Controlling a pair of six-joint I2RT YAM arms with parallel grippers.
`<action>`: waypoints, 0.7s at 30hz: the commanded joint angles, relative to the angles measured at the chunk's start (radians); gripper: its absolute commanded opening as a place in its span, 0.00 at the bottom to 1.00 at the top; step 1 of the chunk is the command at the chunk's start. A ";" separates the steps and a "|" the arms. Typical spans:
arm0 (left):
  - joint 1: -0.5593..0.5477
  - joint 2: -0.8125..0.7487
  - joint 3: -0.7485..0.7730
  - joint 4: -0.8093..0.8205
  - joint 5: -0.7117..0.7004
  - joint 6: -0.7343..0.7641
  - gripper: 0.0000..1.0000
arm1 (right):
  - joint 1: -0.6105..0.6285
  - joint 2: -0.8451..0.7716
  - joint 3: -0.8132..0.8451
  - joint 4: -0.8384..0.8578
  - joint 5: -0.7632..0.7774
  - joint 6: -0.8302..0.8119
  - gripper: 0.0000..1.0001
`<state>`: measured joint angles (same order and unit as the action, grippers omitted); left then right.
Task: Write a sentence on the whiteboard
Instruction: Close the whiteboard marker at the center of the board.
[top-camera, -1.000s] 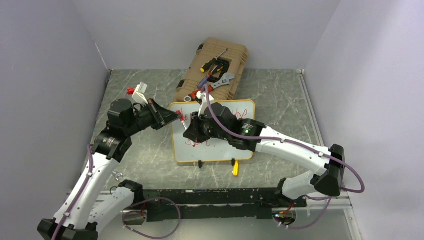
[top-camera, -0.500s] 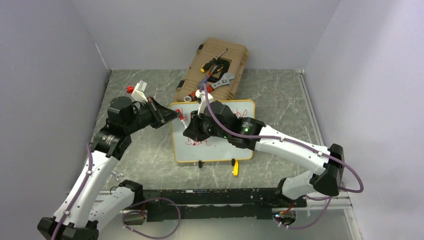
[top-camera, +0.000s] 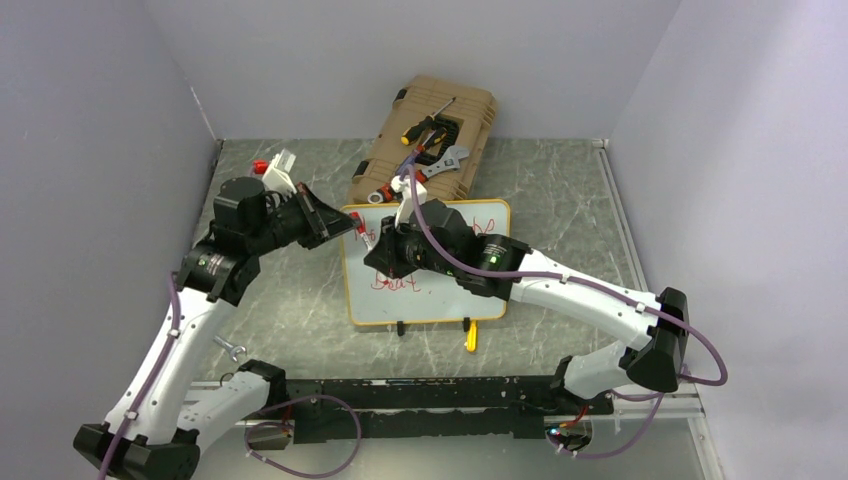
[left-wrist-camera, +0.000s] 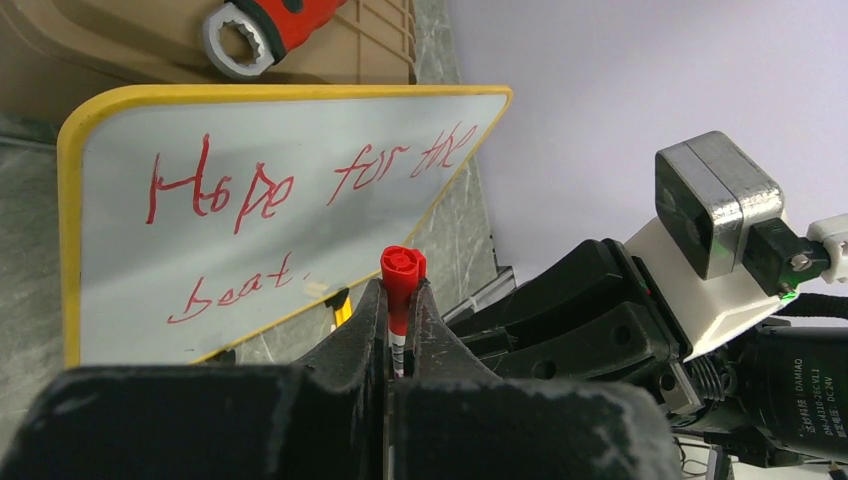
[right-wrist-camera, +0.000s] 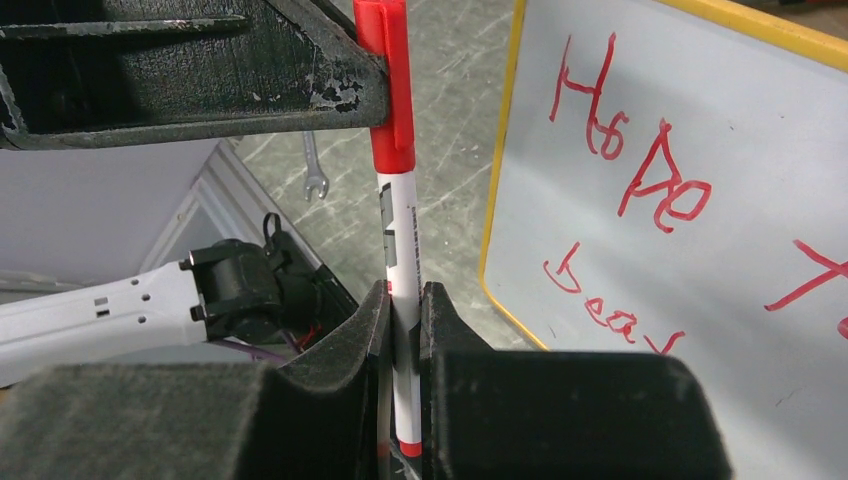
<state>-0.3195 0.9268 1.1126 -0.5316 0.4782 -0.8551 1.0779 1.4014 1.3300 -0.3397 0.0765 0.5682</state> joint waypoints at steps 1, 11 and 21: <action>-0.033 -0.052 -0.044 -0.156 0.221 0.004 0.00 | -0.078 -0.027 0.046 0.161 0.228 0.026 0.00; -0.033 -0.069 -0.078 -0.179 0.252 0.017 0.00 | -0.088 -0.022 0.060 0.183 0.238 0.001 0.00; -0.032 0.185 0.362 -0.294 0.087 0.204 0.41 | -0.081 -0.111 0.054 0.042 0.243 -0.085 0.00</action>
<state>-0.3298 1.0393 1.2781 -0.6617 0.5106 -0.7715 1.0584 1.3724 1.3304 -0.3351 0.1238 0.5220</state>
